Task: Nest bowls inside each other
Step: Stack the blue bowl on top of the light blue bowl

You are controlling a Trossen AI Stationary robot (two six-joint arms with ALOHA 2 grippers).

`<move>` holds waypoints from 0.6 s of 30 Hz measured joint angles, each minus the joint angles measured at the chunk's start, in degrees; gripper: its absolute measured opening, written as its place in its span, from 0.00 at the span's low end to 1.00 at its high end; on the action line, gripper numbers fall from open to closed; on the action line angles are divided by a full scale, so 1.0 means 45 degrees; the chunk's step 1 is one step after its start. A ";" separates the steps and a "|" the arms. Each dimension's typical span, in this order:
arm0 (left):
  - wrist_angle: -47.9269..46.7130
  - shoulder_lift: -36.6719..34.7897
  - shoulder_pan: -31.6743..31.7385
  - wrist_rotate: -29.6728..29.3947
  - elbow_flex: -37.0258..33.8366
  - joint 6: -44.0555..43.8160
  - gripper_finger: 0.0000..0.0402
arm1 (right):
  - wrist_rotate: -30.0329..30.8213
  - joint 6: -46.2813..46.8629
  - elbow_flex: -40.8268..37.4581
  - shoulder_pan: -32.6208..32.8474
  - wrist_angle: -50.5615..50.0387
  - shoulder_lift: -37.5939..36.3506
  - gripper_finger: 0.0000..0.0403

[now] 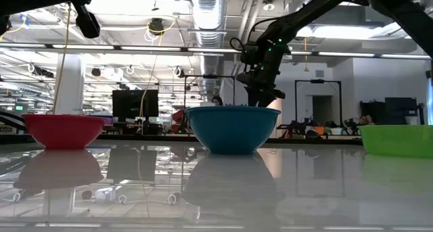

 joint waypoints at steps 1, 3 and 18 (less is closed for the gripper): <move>0.0000 0.0001 0.0000 0.0019 0.0000 -0.0006 0.00 | -0.0008 0.0002 0.0000 0.0000 -0.0010 -0.0035 0.56; -0.0009 -0.0003 -0.0001 0.0227 0.0000 -0.0014 0.00 | -0.0067 0.0002 0.0000 0.0003 -0.0024 -0.0187 0.66; -0.2795 0.0492 0.0000 0.1176 0.0005 -0.1891 0.00 | -0.0807 0.0556 0.0005 0.3225 -0.1949 -0.3939 0.73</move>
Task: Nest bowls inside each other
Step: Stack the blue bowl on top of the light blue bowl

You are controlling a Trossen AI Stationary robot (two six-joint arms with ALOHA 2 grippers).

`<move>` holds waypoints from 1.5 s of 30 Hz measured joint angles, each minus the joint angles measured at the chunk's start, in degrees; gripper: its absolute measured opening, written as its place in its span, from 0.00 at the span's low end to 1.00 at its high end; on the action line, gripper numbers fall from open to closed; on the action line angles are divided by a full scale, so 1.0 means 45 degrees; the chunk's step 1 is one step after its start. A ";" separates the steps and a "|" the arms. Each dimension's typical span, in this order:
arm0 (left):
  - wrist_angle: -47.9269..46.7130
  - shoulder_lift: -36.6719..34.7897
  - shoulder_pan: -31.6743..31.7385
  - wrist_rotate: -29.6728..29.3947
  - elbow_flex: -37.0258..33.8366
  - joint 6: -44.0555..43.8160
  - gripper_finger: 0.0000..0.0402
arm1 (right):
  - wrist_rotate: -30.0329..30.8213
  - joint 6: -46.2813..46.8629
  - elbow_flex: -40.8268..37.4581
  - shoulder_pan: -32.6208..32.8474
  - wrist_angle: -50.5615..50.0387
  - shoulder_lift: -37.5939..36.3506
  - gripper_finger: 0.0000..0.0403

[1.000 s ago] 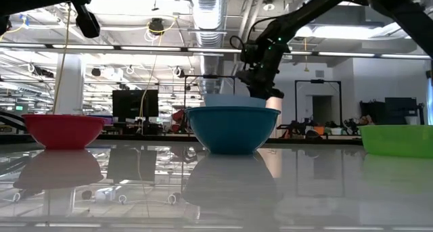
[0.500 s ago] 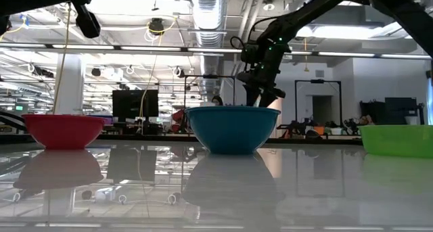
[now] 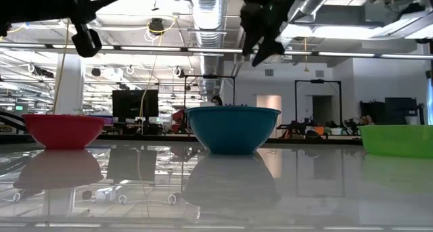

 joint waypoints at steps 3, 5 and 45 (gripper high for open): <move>0.0001 0.0038 0.0000 -0.0365 0.0000 0.0369 0.00 | 0.0246 0.0611 0.0000 0.1306 -0.0567 -0.0030 0.72; -0.0003 0.0035 0.0000 -0.0550 0.0000 0.0527 0.00 | 0.0758 0.1228 0.0000 0.2092 -0.0689 0.0128 0.72; 0.0269 -0.0001 0.0000 0.0048 0.0000 0.0328 0.00 | -0.4207 0.6444 -0.8777 0.2919 1.2560 0.0005 0.10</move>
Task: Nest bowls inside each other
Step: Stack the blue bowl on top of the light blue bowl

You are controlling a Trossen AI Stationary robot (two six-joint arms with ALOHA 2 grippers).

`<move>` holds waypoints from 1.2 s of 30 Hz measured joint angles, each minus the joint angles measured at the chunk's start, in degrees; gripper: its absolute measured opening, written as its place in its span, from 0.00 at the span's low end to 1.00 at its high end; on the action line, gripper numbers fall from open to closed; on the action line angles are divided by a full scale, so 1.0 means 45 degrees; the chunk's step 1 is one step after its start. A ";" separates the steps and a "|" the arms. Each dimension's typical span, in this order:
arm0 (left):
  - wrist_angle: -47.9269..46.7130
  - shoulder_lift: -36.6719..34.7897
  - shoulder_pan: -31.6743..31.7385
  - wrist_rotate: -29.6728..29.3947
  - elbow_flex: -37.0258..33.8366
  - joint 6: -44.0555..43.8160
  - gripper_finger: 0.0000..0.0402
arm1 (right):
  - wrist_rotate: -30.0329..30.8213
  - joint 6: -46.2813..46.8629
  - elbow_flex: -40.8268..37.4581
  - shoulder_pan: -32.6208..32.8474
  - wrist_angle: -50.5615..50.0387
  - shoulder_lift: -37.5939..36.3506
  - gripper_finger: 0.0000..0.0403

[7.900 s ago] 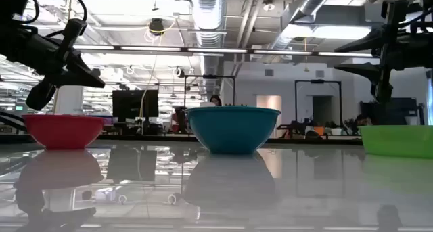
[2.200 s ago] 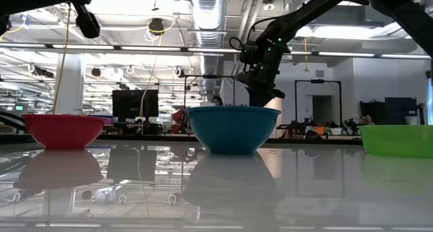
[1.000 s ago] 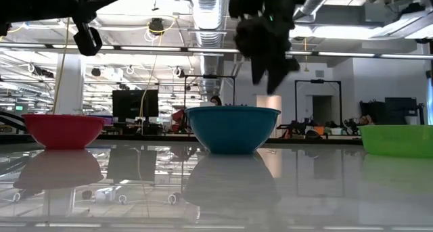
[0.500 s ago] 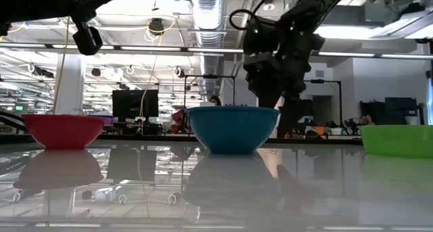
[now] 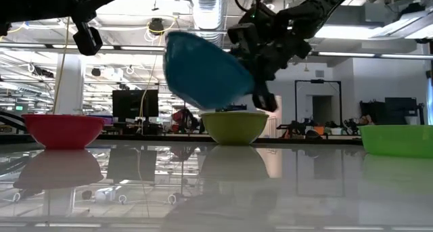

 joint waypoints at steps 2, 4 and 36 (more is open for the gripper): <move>-0.0004 0.0003 -0.0001 0.0000 0.0000 -0.0042 0.00 | 0.0035 0.0082 0.0015 -0.0445 0.0933 -0.0053 0.10; -0.0005 0.0000 -0.0002 0.0005 0.0000 -0.0142 0.00 | 0.0130 0.0309 0.0020 -0.1002 0.1553 -0.0107 0.10; -0.0117 0.0000 0.0000 -0.0899 0.0000 -0.0006 0.00 | 0.3067 -0.3706 0.6632 -0.6686 -0.9620 0.2052 0.10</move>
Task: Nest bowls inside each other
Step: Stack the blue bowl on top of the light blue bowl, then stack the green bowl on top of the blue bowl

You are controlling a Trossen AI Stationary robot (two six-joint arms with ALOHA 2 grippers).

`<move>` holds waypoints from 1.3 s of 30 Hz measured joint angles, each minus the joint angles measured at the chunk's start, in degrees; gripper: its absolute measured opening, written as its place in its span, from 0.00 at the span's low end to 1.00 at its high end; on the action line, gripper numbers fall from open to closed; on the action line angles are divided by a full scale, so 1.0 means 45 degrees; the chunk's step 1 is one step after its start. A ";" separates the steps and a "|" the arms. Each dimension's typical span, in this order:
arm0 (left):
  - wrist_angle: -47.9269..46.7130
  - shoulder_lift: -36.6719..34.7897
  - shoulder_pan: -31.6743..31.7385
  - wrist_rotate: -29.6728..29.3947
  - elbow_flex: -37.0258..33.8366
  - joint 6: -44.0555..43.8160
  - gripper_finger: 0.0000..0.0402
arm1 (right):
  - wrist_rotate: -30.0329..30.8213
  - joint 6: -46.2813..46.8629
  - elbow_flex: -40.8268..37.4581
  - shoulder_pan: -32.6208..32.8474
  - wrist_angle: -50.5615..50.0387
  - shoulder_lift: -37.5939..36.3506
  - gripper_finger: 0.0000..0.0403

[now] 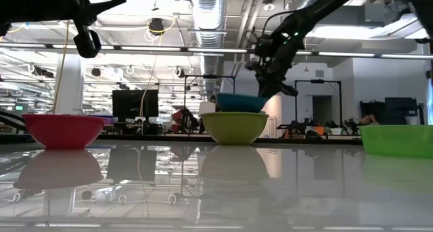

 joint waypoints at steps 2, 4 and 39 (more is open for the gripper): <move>0.0001 0.0001 0.0000 0.0000 0.0000 -0.0018 0.00 | 0.0037 -0.0080 0.0460 0.0075 -0.0405 0.0562 0.10; 0.0010 0.0000 0.0000 0.0010 0.0000 -0.0158 0.00 | 0.0081 -0.0091 0.0932 0.0151 -0.0700 0.1008 0.10; -0.0171 0.0010 0.0000 0.0353 0.0000 0.0075 0.00 | 0.0814 -0.5668 -0.4614 0.2024 -0.6805 -0.5267 0.57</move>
